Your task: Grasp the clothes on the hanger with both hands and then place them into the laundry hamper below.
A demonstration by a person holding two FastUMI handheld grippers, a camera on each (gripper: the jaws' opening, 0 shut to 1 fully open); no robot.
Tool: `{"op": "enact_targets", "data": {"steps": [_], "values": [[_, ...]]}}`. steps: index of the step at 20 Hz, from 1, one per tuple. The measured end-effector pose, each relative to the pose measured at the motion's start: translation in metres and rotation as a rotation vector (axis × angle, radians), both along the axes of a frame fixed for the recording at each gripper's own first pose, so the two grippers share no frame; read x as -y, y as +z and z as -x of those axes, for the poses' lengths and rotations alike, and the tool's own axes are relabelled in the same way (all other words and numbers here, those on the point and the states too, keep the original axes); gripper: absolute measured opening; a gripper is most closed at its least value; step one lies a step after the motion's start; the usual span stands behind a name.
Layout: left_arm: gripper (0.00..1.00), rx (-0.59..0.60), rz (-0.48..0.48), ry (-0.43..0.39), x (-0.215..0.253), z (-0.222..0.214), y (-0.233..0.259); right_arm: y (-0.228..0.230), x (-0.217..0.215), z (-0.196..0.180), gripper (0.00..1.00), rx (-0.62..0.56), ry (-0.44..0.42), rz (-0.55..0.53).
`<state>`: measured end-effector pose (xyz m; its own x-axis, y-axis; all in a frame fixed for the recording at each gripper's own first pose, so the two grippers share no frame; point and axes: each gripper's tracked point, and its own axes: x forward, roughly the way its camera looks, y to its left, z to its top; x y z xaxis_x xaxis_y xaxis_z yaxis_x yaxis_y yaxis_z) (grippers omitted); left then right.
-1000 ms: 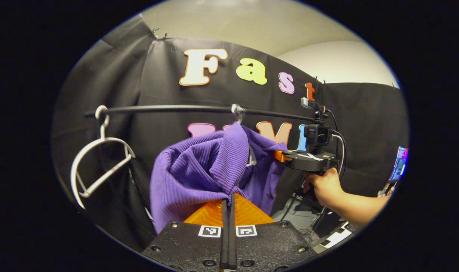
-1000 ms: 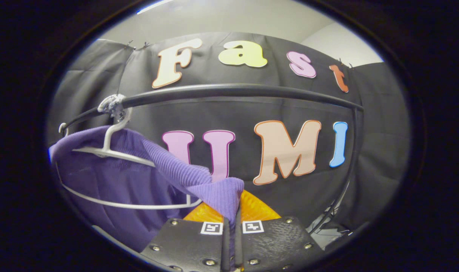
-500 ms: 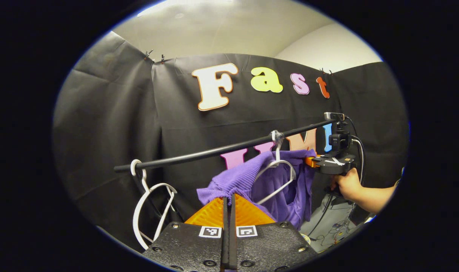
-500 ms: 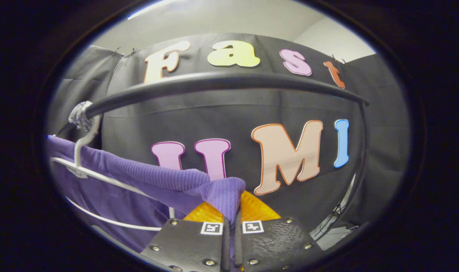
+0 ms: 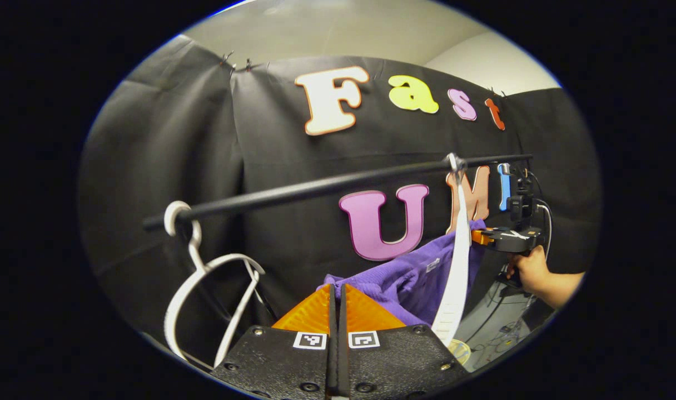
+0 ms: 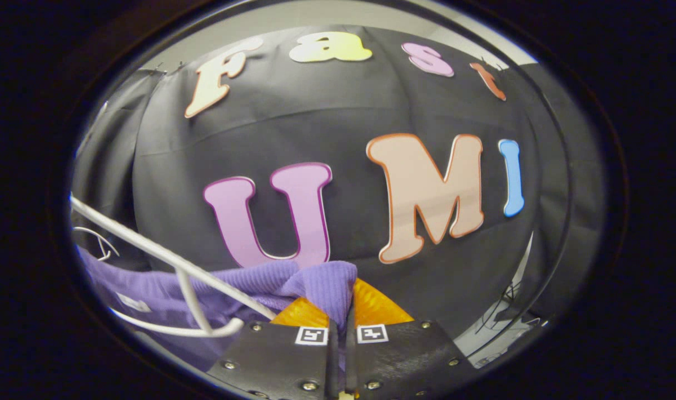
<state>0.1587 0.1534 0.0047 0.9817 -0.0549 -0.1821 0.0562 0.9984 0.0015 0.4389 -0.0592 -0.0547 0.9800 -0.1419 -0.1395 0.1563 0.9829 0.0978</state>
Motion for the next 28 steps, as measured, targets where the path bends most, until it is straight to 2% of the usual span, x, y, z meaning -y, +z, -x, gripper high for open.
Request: {"op": "enact_targets", "data": {"steps": [3, 6, 7, 8, 10, 12, 13, 17, 23, 28], "values": [[0.0, 0.037, -0.026, 0.026, -0.004, -0.008, -0.017, -0.045, -0.001, 0.003, 0.05, -0.068, 0.001, 0.013], [0.0, 0.058, -0.061, 0.013, 0.005, -0.006, -0.034, -0.087, -0.02, 0.017, 0.05, -0.138, 0.041, 0.0], [0.0, 0.042, -0.058, 0.013, 0.007, -0.002, -0.043, -0.103, -0.03, 0.024, 0.0, -0.177, 0.066, 0.011], [0.0, 0.025, -0.044, 0.011, 0.01, 0.004, -0.05, -0.118, -0.043, 0.034, 0.05, -0.212, 0.097, 0.038], [0.0, 0.006, -0.029, 0.009, 0.013, 0.016, -0.062, -0.129, -0.06, 0.052, 0.05, -0.222, 0.129, 0.094], [0.02, -0.017, -0.018, 0.015, 0.013, 0.03, -0.074, -0.128, -0.073, 0.07, 0.05, -0.231, 0.156, 0.081], [0.0, -0.027, -0.004, 0.016, 0.015, 0.038, -0.08, -0.124, -0.076, 0.077, 0.05, -0.226, 0.16, 0.068], [0.0, -0.04, -0.001, 0.021, 0.026, 0.068, -0.092, -0.086, -0.089, 0.113, 0.05, -0.181, 0.18, 0.04], [0.0, -0.065, 0.04, -0.07, 0.088, 0.096, -0.112, -0.007, -0.112, 0.163, 0.05, -0.078, 0.234, 0.033], [0.0, -0.099, 0.084, -0.141, 0.137, 0.098, -0.123, 0.082, -0.094, 0.184, 0.05, 0.069, 0.211, -0.008]]}}
